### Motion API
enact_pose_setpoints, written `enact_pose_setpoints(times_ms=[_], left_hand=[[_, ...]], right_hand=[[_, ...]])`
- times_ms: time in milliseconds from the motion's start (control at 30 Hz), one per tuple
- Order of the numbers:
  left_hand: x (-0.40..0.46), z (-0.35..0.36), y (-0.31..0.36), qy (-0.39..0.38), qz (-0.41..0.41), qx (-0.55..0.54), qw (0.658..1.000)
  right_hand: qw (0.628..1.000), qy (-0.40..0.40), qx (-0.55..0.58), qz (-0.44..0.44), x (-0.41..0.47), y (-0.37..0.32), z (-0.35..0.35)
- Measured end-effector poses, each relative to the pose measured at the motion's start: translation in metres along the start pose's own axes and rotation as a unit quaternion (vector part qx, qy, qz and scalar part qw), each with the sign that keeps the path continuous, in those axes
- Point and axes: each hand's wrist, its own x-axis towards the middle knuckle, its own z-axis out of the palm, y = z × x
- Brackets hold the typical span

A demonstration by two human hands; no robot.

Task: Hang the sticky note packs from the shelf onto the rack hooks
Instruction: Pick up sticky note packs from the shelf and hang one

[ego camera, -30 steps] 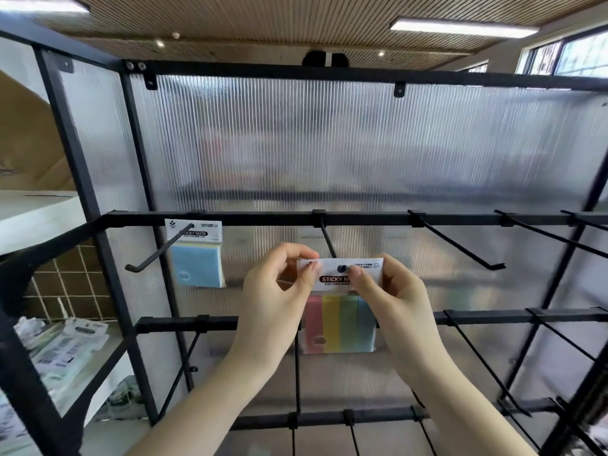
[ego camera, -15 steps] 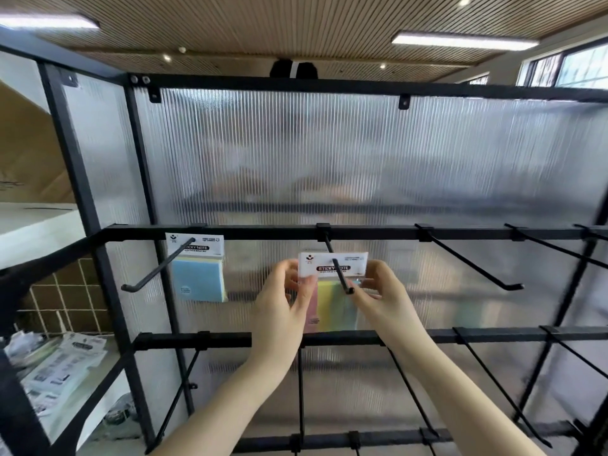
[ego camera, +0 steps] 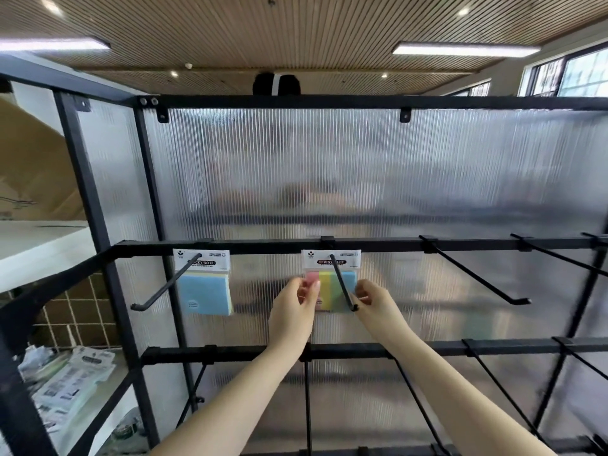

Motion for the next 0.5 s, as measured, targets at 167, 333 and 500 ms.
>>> enact_pose_setpoints(times_ms=[167, 333, 500], left_hand=[[-0.001, 0.005, -0.002, -0.013, -0.026, 0.013, 0.999], [-0.019, 0.001, -0.013, -0.020, -0.055, 0.043, 0.997], [-0.044, -0.014, -0.021, -0.028, -0.096, 0.070, 0.992]], right_hand=[[1.000, -0.007, -0.006, 0.012, -0.003, 0.003, 0.000], [0.999, -0.020, -0.036, 0.026, -0.018, 0.017, 0.000], [0.995, -0.048, -0.079, 0.043, -0.035, 0.035, 0.002]])
